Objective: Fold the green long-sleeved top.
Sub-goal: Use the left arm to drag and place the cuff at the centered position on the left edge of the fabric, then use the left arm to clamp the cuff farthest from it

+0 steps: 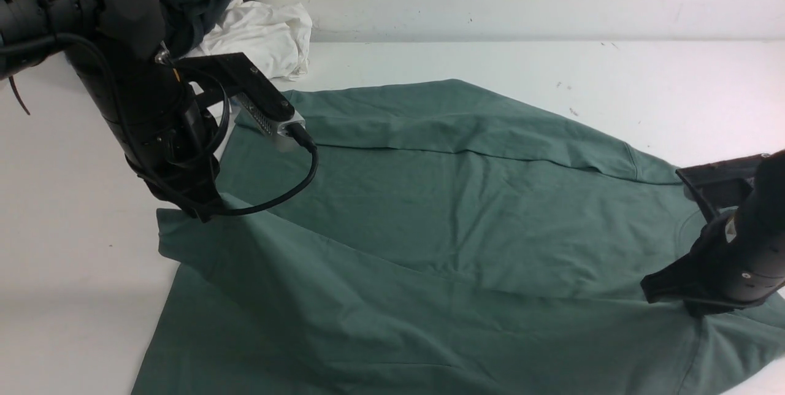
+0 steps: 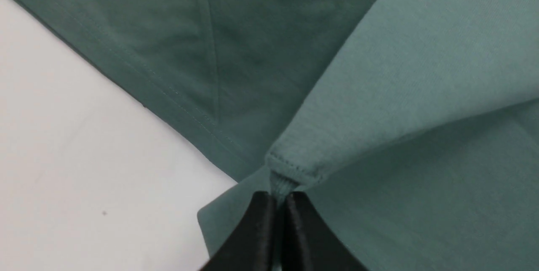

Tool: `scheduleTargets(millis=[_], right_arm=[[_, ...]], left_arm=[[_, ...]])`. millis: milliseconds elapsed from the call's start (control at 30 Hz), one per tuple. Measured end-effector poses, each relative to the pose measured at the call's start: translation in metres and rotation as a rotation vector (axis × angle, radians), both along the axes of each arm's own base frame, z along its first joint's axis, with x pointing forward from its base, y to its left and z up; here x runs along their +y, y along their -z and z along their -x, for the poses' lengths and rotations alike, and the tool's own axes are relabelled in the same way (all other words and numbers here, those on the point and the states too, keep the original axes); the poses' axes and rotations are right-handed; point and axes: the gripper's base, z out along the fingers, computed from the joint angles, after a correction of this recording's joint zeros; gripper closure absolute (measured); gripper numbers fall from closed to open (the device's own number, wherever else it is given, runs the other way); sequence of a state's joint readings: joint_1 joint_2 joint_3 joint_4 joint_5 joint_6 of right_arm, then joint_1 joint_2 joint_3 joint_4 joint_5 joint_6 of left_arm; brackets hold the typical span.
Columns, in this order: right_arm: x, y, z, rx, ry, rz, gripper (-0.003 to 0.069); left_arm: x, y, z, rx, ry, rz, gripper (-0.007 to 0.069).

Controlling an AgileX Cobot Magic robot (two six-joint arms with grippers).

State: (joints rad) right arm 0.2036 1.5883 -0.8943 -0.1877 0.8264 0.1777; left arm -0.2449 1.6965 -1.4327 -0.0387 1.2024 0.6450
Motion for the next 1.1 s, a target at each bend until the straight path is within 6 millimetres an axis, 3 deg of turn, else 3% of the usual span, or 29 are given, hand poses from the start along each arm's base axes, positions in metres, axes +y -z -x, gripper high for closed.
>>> scheduleTargets(millis=[200, 367, 700, 800, 933, 1000, 1100], right_arm=[[-0.011, -0.017, -0.009, -0.004, 0.041, 0.023, 0.0663], [-0.015, -0.019, -0.010, -0.001, 0.055, 0.026, 0.0663], [-0.015, -0.019, -0.010, -0.003, 0.054, 0.026, 0.0637], [-0.015, -0.019, -0.011, -0.009, 0.052, 0.026, 0.0591], [-0.015, -0.024, -0.012, -0.035, 0.056, 0.022, 0.0474], [-0.014, -0.031, -0.014, -0.059, 0.064, 0.010, 0.0447], [-0.010, -0.056, -0.021, -0.157, 0.072, -0.032, 0.0405]], left_arm=[[-0.004, -0.009, -0.016, -0.070, -0.001, 0.017, 0.0622], [-0.009, -0.009, -0.035, -0.087, -0.001, 0.022, 0.0622], [-0.017, 0.040, -0.084, -0.041, -0.109, -0.015, 0.0590], [-0.017, 0.046, -0.090, -0.052, -0.137, -0.019, 0.0529], [-0.018, 0.039, -0.102, -0.108, -0.299, 0.038, 0.0351], [-0.016, 0.033, -0.107, -0.127, -0.392, 0.072, 0.0293], [-0.006, 0.022, -0.123, -0.172, -0.570, 0.141, 0.0192]])
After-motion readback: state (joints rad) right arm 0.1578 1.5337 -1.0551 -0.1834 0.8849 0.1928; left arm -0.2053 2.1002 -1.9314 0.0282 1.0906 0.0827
